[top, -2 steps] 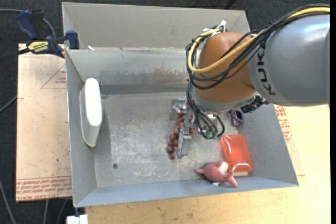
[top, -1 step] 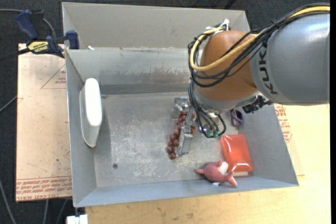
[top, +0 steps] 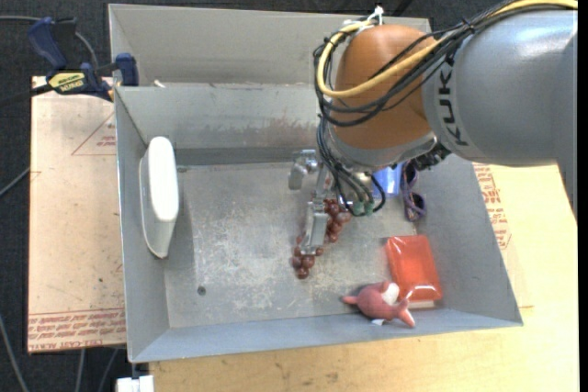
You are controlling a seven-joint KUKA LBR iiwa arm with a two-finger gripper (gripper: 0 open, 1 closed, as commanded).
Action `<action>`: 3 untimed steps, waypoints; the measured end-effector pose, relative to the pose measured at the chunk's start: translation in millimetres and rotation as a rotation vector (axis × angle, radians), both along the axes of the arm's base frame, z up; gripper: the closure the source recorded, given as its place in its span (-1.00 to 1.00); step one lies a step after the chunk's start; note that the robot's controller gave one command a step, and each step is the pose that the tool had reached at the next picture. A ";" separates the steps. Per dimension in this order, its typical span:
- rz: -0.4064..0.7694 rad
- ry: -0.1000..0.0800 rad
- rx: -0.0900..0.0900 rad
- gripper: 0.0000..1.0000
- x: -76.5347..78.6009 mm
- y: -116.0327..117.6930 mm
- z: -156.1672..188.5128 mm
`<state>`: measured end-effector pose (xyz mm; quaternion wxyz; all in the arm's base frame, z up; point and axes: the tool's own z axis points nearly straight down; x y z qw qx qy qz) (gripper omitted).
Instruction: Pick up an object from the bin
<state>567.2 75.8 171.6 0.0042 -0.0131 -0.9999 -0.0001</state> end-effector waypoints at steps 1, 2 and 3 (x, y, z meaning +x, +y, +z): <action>0.093 -0.029 0.009 -1.00 0.3 -15.2 -7.5; 0.039 -0.009 0.002 -1.00 -21.3 -61.5 -70.8; 0.273 -0.032 0.009 1.00 -11.8 -75.4 -98.1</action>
Offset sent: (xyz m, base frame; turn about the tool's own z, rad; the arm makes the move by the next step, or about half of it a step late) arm -0.0321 -0.0817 -0.1016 0.0099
